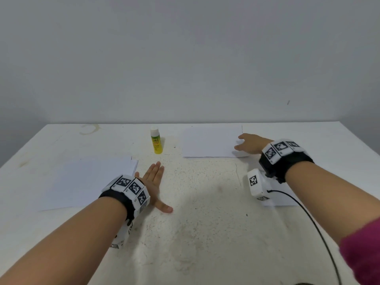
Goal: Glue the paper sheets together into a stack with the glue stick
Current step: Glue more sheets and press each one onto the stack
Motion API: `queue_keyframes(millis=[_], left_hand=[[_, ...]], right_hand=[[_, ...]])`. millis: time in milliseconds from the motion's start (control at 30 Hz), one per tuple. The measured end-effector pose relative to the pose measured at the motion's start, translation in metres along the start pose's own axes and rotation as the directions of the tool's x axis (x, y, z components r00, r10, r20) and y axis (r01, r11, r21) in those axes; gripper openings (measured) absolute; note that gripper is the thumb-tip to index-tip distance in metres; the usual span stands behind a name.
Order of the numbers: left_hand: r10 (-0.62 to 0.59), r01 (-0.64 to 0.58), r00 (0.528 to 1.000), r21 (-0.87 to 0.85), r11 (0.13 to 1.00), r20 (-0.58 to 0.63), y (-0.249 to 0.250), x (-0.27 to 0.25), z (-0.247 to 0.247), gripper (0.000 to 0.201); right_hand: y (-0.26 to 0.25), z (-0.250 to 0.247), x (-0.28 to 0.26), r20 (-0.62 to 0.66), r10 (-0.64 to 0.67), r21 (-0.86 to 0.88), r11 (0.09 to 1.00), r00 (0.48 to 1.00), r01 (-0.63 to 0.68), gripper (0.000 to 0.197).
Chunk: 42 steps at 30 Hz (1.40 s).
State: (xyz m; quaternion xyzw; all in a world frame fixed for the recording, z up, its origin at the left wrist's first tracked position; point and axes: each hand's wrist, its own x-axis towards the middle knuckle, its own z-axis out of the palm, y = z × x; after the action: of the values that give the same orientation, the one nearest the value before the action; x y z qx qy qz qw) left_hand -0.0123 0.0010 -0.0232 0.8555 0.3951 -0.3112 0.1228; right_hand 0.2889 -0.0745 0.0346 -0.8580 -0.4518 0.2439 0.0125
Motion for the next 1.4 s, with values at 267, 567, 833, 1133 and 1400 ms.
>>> queue_keyframes(millis=[267, 567, 833, 1133, 1400], left_hand=[[-0.007, 0.007, 1.000, -0.011, 1.000, -0.029, 0.001, -0.001, 0.005, 0.140], [-0.014, 0.015, 0.997, 0.011, 1.000, -0.072, 0.003, -0.002, 0.007, 0.149], [-0.008, 0.008, 0.997, 0.000, 1.000, -0.071, 0.002, -0.001, 0.012, 0.133], [0.088, -0.125, 0.969, -0.152, 0.980, -0.232, -0.013, -0.027, -0.003, 0.098], [-0.300, 0.170, 0.881, -0.347, 0.923, -0.367, -0.101, -0.034, 0.006, 0.107]], right_hand=[[0.046, 0.046, -0.058, 0.181, 0.000, -0.144, 0.989, 0.983, 0.026, 0.101], [0.043, 0.075, -0.075, 0.288, 0.103, -0.280, 0.960, 0.952, -0.019, 0.153], [0.041, 0.084, -0.076, 0.237, 0.123, -0.319, 0.947, 0.964, -0.043, 0.159], [0.042, 0.088, -0.074, 0.205, 0.119, -0.330, 0.943, 0.972, -0.045, 0.161], [0.042, 0.088, -0.073, 0.221, 0.122, -0.335, 0.941, 0.968, -0.042, 0.160]])
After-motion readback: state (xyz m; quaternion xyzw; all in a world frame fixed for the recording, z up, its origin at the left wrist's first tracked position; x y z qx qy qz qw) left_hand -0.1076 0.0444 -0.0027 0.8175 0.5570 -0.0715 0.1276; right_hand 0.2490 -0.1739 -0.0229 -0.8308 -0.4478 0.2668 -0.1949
